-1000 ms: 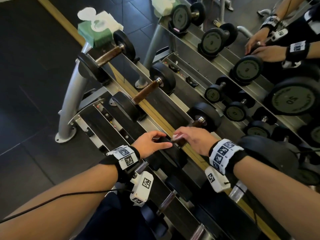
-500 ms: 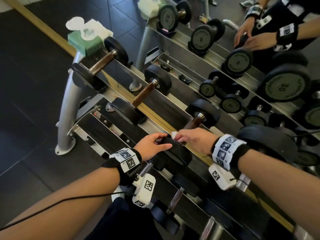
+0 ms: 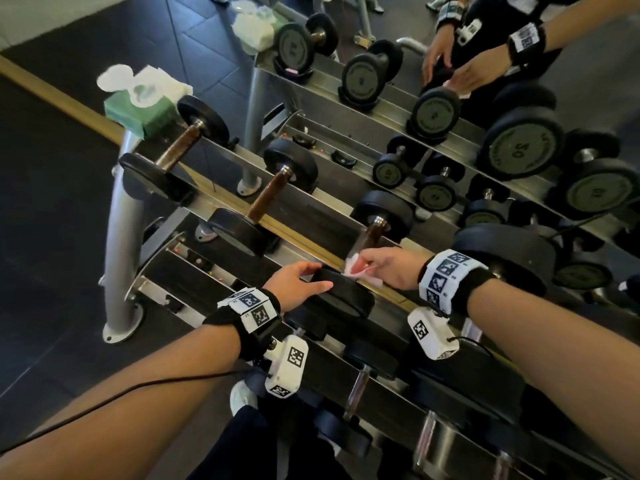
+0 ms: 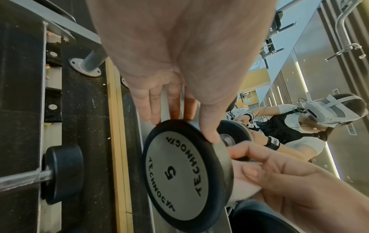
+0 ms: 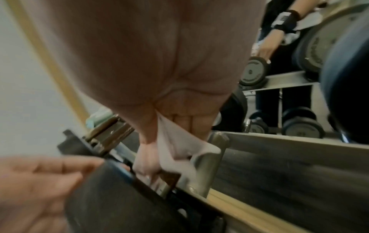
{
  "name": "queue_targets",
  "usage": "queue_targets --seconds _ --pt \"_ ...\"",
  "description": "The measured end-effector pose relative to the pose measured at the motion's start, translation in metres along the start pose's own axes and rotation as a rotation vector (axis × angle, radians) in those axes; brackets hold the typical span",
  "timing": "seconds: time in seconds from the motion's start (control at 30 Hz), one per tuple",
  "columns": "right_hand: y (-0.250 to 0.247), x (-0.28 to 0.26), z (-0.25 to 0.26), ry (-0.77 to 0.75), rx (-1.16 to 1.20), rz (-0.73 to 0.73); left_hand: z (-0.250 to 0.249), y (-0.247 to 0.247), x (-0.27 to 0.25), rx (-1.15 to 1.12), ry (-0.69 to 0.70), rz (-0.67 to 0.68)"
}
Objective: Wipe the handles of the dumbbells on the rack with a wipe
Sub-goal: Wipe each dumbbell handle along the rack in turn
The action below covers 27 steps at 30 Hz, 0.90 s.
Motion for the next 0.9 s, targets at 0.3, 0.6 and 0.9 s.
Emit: queue_targets --seconds 0.3,0.6,0.9 --pt "-0.05 -0.053 -0.042 0.184 0.456 -0.168 -0.039 0.006 -0.018 0.308 0.144 -0.225" --pt "-0.082 -0.132 -0.124 0.005 0.41 -0.353 -0.095 0.11 -0.067 0.214 0.382 -0.278" --pt "-0.066 -0.16 -0.191 -0.188 0.263 -0.57 -0.093 0.172 -0.101 0.074 0.261 -0.219"
Point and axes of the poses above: each hand's wrist, its own x-axis towards the middle knuckle, its own y-axis out of the palm, z = x × y, the point moved 3 cm from there along x, towards the middle knuckle, and after that the axes turned 15 degrees about -z, right-handed, at the moved point
